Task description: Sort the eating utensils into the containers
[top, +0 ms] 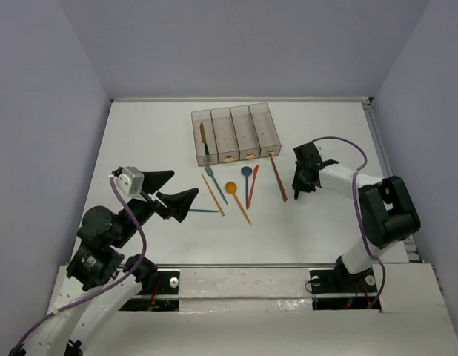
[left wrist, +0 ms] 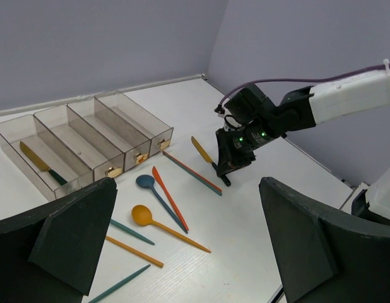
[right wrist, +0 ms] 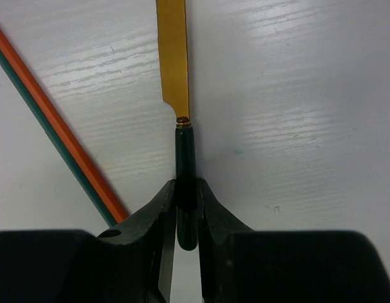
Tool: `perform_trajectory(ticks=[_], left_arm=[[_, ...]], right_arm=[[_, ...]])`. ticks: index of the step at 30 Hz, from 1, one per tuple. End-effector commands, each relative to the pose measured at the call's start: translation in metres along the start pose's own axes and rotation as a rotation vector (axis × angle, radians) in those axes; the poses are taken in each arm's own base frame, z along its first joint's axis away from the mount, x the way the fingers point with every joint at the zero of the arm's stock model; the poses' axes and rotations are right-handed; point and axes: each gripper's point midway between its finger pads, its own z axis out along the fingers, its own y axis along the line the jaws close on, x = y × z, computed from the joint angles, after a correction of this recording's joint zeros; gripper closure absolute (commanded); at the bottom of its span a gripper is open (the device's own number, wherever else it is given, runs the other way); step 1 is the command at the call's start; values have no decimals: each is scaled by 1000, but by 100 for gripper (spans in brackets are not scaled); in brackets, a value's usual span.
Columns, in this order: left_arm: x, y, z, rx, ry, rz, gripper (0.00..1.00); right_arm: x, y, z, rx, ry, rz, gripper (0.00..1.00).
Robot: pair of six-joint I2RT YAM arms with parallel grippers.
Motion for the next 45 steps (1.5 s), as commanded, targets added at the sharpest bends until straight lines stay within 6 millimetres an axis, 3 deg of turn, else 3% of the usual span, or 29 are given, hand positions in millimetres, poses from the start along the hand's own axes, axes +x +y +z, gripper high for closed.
perform_trajectory(ticks=[1,6,8,11,12,15,16,17,18,19,20,21,22,23,24,25,26,27,30,31,32,35,42,45], left_arm=[[-6,2,2,-12,-24,18,1],[-2,6,5,-28,-10,18,1],[-1,9,6,-41,-5,21,1],[-1,17,8,-84,-4,31,1],[0,18,9,-87,0,30,1],[1,22,11,-99,6,31,1],[1,24,11,-109,6,32,1],[2,25,11,-112,8,31,1],[1,27,12,-123,5,33,1],[2,28,12,-123,6,32,1],[2,28,13,-125,8,32,1],[3,31,13,-134,11,31,1],[4,31,14,-135,16,31,1],[6,31,15,-134,22,30,1],[6,33,16,-140,23,31,1],[5,33,16,-139,23,31,1],[7,33,17,-136,28,30,1],[7,33,17,-135,27,30,1],[8,33,18,-132,34,29,1],[8,35,18,-140,32,30,1],[8,34,18,-136,32,30,1],[8,34,18,-134,34,30,1],[8,33,19,-131,35,30,1],[8,33,19,-128,32,30,1]], right_arm=[[-5,-4,-9,12,-10,-3,97],[-36,-2,-33,-8,-132,-21,100],[-53,8,-53,-65,-205,-56,100],[-72,42,-81,-182,-286,-88,100],[-80,66,-95,-264,-321,-102,100],[-91,110,-111,-406,-363,-115,100],[-101,140,-127,-506,-396,-128,100],[-103,156,-130,-543,-400,-134,100],[-98,173,-118,-564,-368,-149,100],[-100,189,-119,-589,-370,-158,100],[-112,219,-137,-652,-411,-167,100],[-105,235,-118,-657,-377,-179,100],[-122,258,-132,-705,-415,-172,100],[-119,274,-132,-725,-407,-179,100],[-113,287,-110,-712,-377,-188,100],[-117,295,-104,-715,-379,-184,100],[-127,317,-119,-768,-398,-180,100],[-116,325,-93,-755,-342,-193,100],[-114,354,-80,-779,-321,-190,100],[-122,359,-90,-797,-340,-182,100],[-117,371,-84,-808,-323,-187,100],[-107,379,-63,-782,-292,-188,100],[-107,380,-46,-728,-302,-145,95],[-105,380,-40,-712,-291,-153,83]])
